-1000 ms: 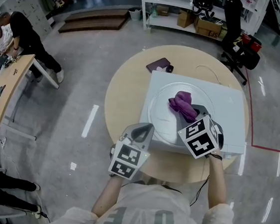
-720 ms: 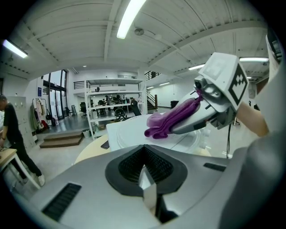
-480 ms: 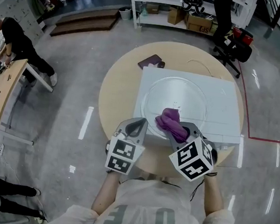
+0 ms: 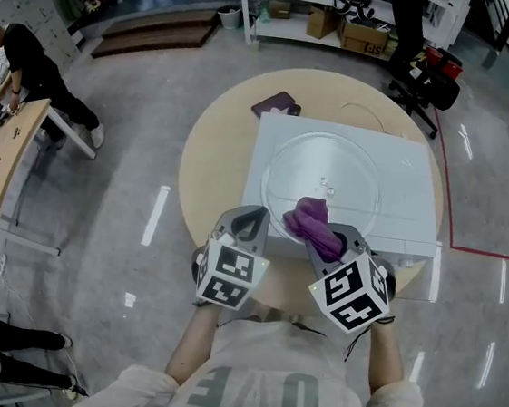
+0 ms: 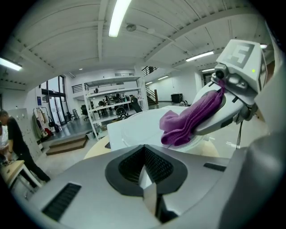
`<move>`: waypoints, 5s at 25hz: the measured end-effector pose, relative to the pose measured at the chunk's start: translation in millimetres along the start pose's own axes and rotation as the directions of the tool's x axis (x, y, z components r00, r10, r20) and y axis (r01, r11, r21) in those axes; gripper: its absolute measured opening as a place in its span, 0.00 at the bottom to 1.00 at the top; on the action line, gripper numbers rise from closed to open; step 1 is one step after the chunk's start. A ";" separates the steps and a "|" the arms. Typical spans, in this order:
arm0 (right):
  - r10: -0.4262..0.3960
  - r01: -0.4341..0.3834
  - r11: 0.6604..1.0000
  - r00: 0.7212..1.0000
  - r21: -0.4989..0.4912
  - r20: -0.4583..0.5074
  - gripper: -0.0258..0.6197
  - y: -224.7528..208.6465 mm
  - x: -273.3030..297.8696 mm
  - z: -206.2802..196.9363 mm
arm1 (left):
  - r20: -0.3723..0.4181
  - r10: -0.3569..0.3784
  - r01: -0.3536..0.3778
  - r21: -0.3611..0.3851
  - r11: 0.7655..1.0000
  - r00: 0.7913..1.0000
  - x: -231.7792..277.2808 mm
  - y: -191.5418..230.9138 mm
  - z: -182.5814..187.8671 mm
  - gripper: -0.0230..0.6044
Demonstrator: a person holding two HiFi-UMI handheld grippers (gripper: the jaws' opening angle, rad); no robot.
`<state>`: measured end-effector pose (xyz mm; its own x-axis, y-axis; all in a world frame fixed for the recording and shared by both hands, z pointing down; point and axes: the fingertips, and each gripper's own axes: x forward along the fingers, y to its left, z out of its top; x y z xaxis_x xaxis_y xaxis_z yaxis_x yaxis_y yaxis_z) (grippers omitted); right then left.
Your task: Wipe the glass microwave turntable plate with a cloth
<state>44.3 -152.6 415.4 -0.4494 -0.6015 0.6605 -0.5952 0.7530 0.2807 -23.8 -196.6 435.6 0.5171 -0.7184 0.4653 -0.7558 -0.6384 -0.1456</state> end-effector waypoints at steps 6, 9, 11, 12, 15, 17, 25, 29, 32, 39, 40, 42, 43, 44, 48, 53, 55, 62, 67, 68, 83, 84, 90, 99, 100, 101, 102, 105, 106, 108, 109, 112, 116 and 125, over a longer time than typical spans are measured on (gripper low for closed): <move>0.009 -0.009 1.000 1.000 0.003 0.007 0.12 -0.2 -0.2 0.8 | 0.032 -0.013 0.014 -0.020 1.000 0.999 -4.0 3.0 7.7 0.04; 0.012 -0.012 1.000 1.000 0.006 0.010 0.12 0.3 0.4 1.0 | 0.040 -0.016 0.017 -0.020 1.000 0.999 -4.4 2.7 9.7 0.04; 0.013 -0.013 1.000 1.000 0.006 0.011 0.12 0.8 0.3 0.2 | 0.063 -0.024 0.026 -0.028 0.999 0.998 -5.7 0.3 16.4 0.04; 0.013 -0.013 1.000 1.000 0.006 0.012 0.12 1.0 0.2 -0.1 | 0.066 -0.030 0.032 -0.030 0.999 0.997 -6.1 -1.8 19.5 0.04; 0.016 -0.016 1.000 1.000 0.010 0.014 0.12 1.5 -0.2 -0.4 | 0.016 -0.059 0.060 -0.031 0.998 0.998 -2.3 -10.9 19.1 0.04; 0.017 -0.017 1.000 1.000 0.010 0.013 0.12 1.7 0.1 -1.2 | -0.018 -0.067 0.067 -0.032 0.997 0.998 -0.8 -14.9 15.7 0.04; 0.009 -0.009 1.000 1.000 0.016 0.019 0.12 -2.7 -2.6 -3.6 | -0.036 -0.075 0.072 -0.090 0.993 0.997 1.0 -18.1 14.5 0.04; 0.018 -0.018 1.000 1.000 -0.012 0.012 0.12 3.1 -4.4 -4.0 | -0.031 -0.048 0.045 -0.085 0.995 0.998 1.8 -17.6 14.3 0.04; 0.039 -0.038 0.999 0.999 -0.028 0.012 0.12 8.9 -7.7 -5.6 | -0.019 -0.034 0.032 -0.093 0.995 0.999 2.4 -17.4 14.2 0.04; 0.036 -0.037 0.999 0.997 0.023 0.067 0.12 -10.4 -15.7 -0.3 | -0.006 -0.013 0.013 -0.108 0.994 1.000 1.4 -19.1 14.7 0.04; 0.007 -0.011 0.998 0.996 0.055 0.086 0.12 -24.3 -16.4 3.3 | -0.004 -0.010 0.009 -0.109 0.994 1.000 0.9 -18.8 14.9 0.04; -0.075 0.061 0.992 0.991 0.114 0.114 0.12 -60.3 -14.7 10.6 | 0.000 -0.004 0.004 -0.109 0.994 1.000 -0.1 -18.0 15.2 0.04; -0.118 0.102 0.986 0.986 0.135 0.117 0.12 -80.8 -11.3 13.0 | 0.001 -0.004 0.004 -0.111 0.994 1.000 -0.2 -17.9 15.4 0.04; -0.157 0.140 0.979 0.981 0.149 0.112 0.12 -101.2 -5.9 14.2 | 0.001 -0.005 0.005 -0.111 0.994 1.000 -0.1 -18.0 15.3 0.04; -0.248 0.239 0.957 0.968 0.163 0.042 0.12 -164.2 23.4 12.6 | -0.006 -0.005 0.004 -0.107 0.994 1.000 1.7 -20.3 14.9 0.04; -0.245 0.247 0.954 0.969 0.171 -0.031 0.12 -190.0 45.4 -3.6 | -0.011 -0.001 0.000 -0.101 0.995 1.000 4.2 -24.1 17.6 0.04; -0.222 0.225 0.960 0.974 0.169 -0.032 0.12 -183.9 47.2 -3.9 | -0.015 -0.001 0.000 -0.093 0.996 1.000 3.7 -23.6 18.4 0.04; -0.151 0.155 0.982 0.987 0.110 -0.049 0.12 -125.8 25.4 -13.5 | -0.017 0.001 -0.003 -0.089 0.996 1.000 2.5 -25.2 14.2 0.04; -0.108 0.110 0.992 0.993 0.061 -0.047 0.12 -75.5 0.6 -22.8 | -0.012 0.005 -0.006 -0.088 0.996 1.000 0.0 -26.6 14.0 0.04; -0.098 0.100 0.993 0.994 0.056 -0.049 0.12 -66.5 -4.1 -24.3 | -0.012 0.007 -0.008 -0.085 0.996 1.000 -0.7 -26.7 14.1 0.04; -0.015 0.017 0.999 0.999 0.051 -0.039 0.12 -4.0 -41.0 -36.1 | -0.021 0.028 -0.030 -0.074 0.997 0.999 -0.3 -25.9 14.8 0.04; -0.012 0.014 0.999 0.999 0.051 -0.041 0.12 -3.7 -41.5 -36.5 | -0.021 0.027 -0.028 -0.074 0.997 0.999 -0.3 -26.0 15.0 0.04; -0.013 0.014 0.997 1.000 0.082 -0.019 0.12 -6.6 -48.2 -38.5 | -0.013 0.020 -0.021 -0.074 0.997 1.000 -0.1 -29.2 15.1 0.04; -0.267 0.256 0.949 0.963 0.182 0.034 0.12 -145.2 -38.3 -22.3 | -0.009 -0.001 0.000 -0.069 0.998 1.000 1.2 -36.1 17.1 0.04; -0.273 0.263 0.946 0.962 0.189 0.028 0.12 -158.4 -30.1 -21.6 | -0.009 -0.001 0.000 -0.069 0.998 1.000 1.8 -36.2 17.1 0.04; -0.276 0.267 0.944 0.961 0.193 0.020 0.12 -169.4 -21.3 -21.6 | -0.009 -0.001 0.001 -0.071 0.998 1.000 2.3 -36.5 16.8 0.04; -0.276 0.269 0.943 0.961 0.193 0.008 0.12 -178.1 -12.4 -22.2 | -0.010 -0.002 0.001 -0.073 0.997 1.000 2.7 -37.1 16.3 0.04; -0.275 0.275 0.945 0.961 0.178 -0.027 0.12 -192.9 10.0 -22.6 | -0.013 -0.005 0.004 -0.078 0.997 1.000 3.4 -38.1 15.4 0.04; -0.273 0.275 0.945 0.961 0.175 -0.035 0.12 -195.1 15.5 -22.0 | -0.013 -0.006 0.005 -0.080 0.997 1.000 3.4 -37.9 15.3 0.04; -0.268 0.272 0.946 0.962 0.175 -0.047 0.12 -197.4 23.6 -22.4 | -0.009 -0.006 0.006 -0.083 0.996 1.000 2.5 -37.4 15.0 0.04; -0.265 0.269 0.946 0.963 0.179 -0.050 0.12 -197.5 26.1 -22.9 | -0.004 -0.007 0.006 -0.084 0.996 1.000 1.9 -37.3 14.9 0.04; -0.246 0.252 0.950 0.968 0.184 -0.054 0.12 -194.7 29.3 -24.9 | 0.008 -0.007 0.007 -0.083 0.997 1.000 1.2 -38.0 15.4 0.04; -0.224 0.231 0.956 0.973 0.179 -0.059 0.12 -183.4 26.9 -28.4 | 0.001 0.009 -0.009 -0.075 0.997 1.000 2.3 -37.9 16.2 0.04; -0.192 0.199 0.966 0.980 0.163 -0.059 0.12 -121.3 -12.9 -50.3 | -0.009 0.027 -0.027 -0.057 0.998 1.000 2.0 -38.3 13.0 0.04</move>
<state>155.8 -222.8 407.8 -0.2872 -0.7179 0.6341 -0.7728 0.5648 0.2893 11.4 -177.2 430.8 0.4933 -0.7325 0.4691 -0.7913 -0.6019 -0.1078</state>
